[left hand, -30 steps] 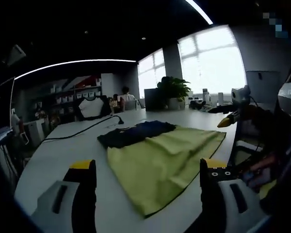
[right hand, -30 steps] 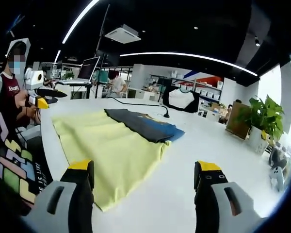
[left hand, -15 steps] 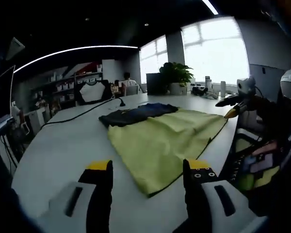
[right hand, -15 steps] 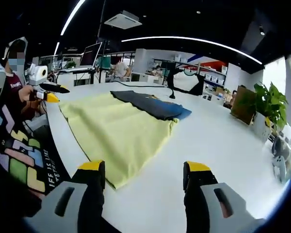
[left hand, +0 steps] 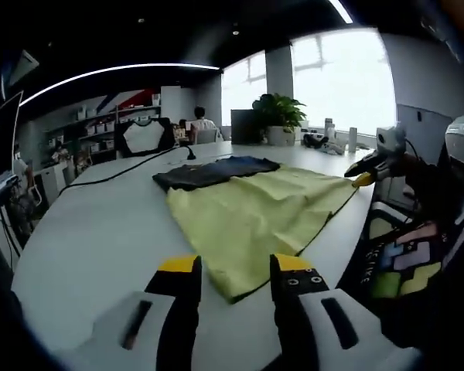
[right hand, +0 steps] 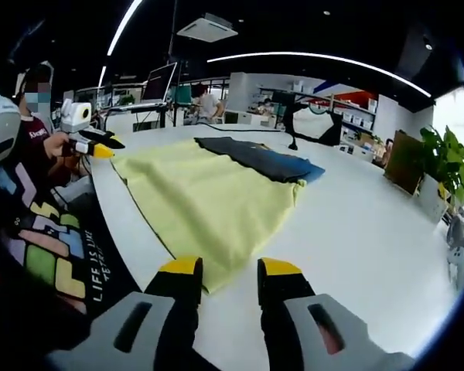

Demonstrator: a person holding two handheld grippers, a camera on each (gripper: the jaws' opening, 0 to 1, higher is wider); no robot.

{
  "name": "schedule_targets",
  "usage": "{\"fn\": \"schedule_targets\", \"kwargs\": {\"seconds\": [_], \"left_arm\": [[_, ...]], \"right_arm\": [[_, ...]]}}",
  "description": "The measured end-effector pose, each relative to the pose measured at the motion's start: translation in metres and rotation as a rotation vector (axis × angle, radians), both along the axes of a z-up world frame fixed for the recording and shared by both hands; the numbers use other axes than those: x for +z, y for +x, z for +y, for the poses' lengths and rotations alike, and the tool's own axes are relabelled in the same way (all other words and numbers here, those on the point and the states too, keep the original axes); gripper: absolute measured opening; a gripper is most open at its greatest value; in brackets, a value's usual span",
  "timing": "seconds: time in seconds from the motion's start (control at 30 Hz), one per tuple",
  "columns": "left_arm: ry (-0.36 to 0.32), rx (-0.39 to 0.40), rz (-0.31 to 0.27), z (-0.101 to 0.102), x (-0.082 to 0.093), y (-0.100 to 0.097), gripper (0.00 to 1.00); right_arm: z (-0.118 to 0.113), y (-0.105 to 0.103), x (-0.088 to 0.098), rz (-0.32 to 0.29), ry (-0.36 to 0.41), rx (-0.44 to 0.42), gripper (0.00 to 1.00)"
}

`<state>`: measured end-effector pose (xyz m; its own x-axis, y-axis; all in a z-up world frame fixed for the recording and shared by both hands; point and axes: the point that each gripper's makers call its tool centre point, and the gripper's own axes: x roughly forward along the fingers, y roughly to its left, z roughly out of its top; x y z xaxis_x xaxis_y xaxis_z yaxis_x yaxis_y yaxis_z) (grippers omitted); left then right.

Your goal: Fold the garment on the visible template until the final outline fits inside the template.

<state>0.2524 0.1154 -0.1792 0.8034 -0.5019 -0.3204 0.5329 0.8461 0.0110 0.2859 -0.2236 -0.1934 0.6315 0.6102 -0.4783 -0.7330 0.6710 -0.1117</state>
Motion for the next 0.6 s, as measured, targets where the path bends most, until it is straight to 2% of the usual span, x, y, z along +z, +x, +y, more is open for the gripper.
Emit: {"fn": "schedule_targets", "kwargs": {"seconds": [0.1, 0.2, 0.3, 0.4, 0.5, 0.6], "left_arm": [[-0.011, 0.016, 0.032, 0.001, -0.005, 0.000, 0.29], [0.018, 0.026, 0.031, 0.005, -0.006, 0.000, 0.29], [-0.020, 0.040, 0.067, 0.007, -0.010, 0.000, 0.27], [-0.008, 0.050, 0.076, 0.009, -0.013, 0.000, 0.25], [0.004, 0.047, 0.067, 0.010, -0.011, 0.001, 0.24], [0.003, 0.058, 0.058, 0.010, -0.011, 0.002, 0.18]], "right_arm": [[0.001, -0.003, -0.001, 0.018, 0.018, 0.011, 0.22], [0.003, -0.004, -0.001, 0.024, 0.020, 0.019, 0.19], [0.005, -0.006, -0.002, 0.031, 0.022, 0.027, 0.16], [0.006, -0.008, -0.003, 0.064, 0.050, 0.028, 0.13], [0.009, -0.009, -0.002, 0.055, 0.042, 0.034, 0.10], [0.010, -0.008, -0.003, 0.056, 0.055, 0.031, 0.06]]}}
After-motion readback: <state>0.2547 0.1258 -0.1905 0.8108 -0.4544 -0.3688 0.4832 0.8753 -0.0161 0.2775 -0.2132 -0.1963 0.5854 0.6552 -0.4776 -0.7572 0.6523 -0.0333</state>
